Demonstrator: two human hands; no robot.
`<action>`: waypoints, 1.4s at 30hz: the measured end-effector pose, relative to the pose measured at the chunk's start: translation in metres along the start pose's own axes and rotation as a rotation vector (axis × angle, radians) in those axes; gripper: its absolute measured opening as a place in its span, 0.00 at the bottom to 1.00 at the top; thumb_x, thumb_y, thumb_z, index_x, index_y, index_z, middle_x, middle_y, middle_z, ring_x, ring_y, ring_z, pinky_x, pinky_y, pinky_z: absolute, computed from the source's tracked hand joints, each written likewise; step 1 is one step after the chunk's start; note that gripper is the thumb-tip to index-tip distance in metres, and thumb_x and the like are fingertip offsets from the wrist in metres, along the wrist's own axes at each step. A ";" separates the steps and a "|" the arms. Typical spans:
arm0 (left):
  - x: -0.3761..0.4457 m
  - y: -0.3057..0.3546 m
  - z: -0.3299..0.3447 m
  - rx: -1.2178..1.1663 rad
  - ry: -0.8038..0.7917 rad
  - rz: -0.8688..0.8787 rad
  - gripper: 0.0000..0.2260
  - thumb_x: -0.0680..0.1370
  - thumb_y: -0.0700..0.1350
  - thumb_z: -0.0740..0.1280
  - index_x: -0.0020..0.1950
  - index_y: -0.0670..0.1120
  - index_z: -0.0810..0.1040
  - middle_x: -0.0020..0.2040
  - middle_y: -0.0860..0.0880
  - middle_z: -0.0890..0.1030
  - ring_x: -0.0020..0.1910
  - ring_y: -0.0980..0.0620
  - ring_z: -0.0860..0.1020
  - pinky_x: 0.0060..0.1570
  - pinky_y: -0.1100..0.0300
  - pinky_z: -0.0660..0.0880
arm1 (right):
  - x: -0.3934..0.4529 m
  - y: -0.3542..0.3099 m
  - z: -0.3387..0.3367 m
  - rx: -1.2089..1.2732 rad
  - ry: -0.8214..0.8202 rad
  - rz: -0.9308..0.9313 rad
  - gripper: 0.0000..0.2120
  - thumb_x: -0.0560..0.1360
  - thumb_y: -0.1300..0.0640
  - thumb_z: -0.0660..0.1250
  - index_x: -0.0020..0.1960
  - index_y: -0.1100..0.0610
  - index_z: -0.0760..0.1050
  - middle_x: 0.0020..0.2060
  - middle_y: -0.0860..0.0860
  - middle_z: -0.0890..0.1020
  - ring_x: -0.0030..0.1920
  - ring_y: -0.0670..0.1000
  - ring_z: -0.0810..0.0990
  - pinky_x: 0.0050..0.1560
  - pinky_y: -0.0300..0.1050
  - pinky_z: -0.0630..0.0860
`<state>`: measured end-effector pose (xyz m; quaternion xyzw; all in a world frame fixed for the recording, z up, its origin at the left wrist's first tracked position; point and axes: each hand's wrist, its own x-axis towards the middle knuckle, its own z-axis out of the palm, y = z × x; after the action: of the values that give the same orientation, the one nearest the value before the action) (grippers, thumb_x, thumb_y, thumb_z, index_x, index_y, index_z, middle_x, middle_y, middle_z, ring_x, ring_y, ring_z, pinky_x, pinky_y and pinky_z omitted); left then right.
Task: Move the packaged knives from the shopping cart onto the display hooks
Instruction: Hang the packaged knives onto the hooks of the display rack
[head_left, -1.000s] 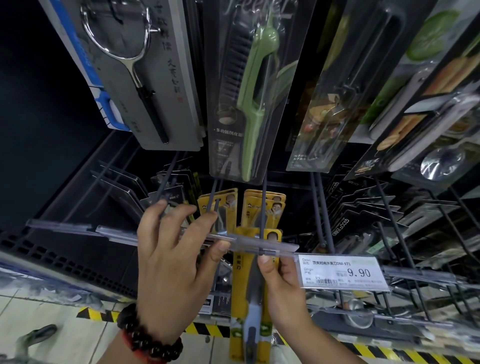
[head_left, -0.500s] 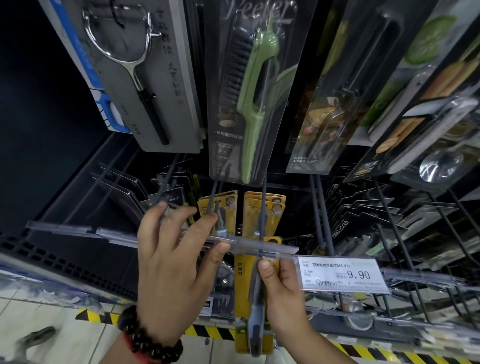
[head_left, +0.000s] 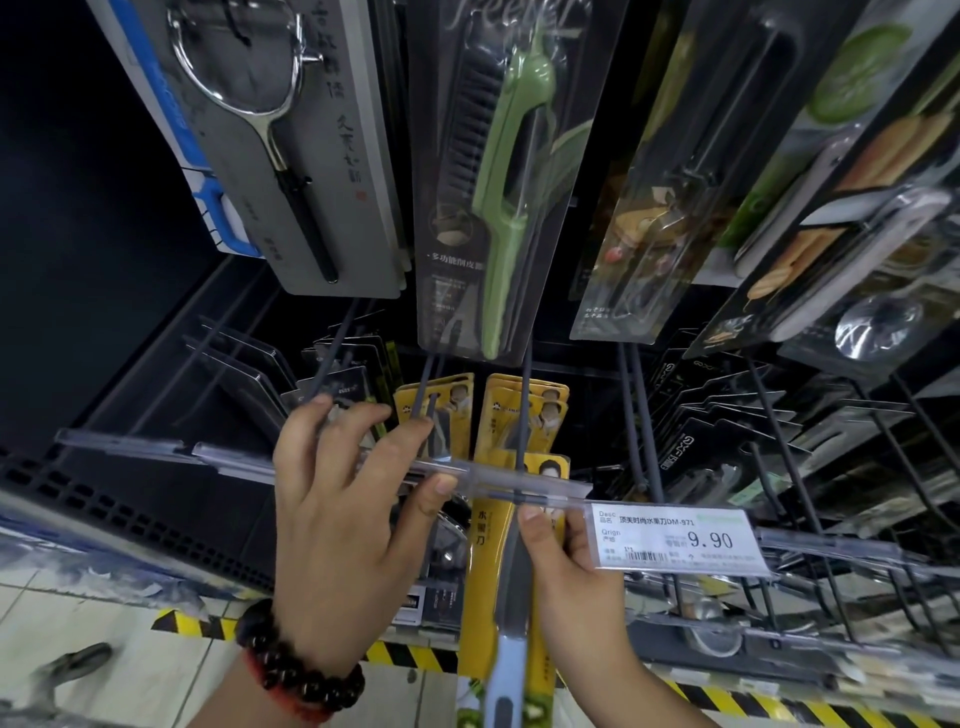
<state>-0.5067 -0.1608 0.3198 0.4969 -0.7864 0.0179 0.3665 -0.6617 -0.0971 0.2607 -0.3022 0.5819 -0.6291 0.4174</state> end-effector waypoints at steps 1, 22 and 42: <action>0.000 0.000 0.000 0.005 0.001 0.003 0.18 0.77 0.55 0.63 0.59 0.46 0.79 0.59 0.44 0.75 0.67 0.37 0.64 0.68 0.50 0.60 | 0.001 0.000 -0.001 -0.007 -0.001 -0.007 0.12 0.68 0.47 0.69 0.44 0.54 0.80 0.36 0.49 0.79 0.42 0.46 0.79 0.50 0.41 0.74; 0.001 0.001 -0.002 0.010 -0.007 -0.014 0.18 0.77 0.55 0.63 0.59 0.45 0.80 0.58 0.43 0.76 0.66 0.37 0.64 0.68 0.49 0.60 | 0.079 0.011 0.005 -0.328 -0.008 -0.191 0.17 0.56 0.46 0.72 0.34 0.53 0.68 0.24 0.40 0.73 0.29 0.42 0.70 0.35 0.39 0.66; -0.118 -0.002 -0.038 -0.137 -0.380 -0.329 0.17 0.80 0.50 0.61 0.68 0.47 0.72 0.66 0.49 0.74 0.65 0.50 0.68 0.65 0.54 0.68 | -0.042 -0.011 -0.032 -0.671 -0.145 -0.168 0.05 0.78 0.59 0.63 0.52 0.51 0.73 0.40 0.40 0.78 0.34 0.46 0.74 0.31 0.31 0.68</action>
<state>-0.4557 -0.0562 0.2771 0.5865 -0.7492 -0.1891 0.2429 -0.6717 -0.0453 0.2714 -0.5132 0.6982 -0.4119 0.2820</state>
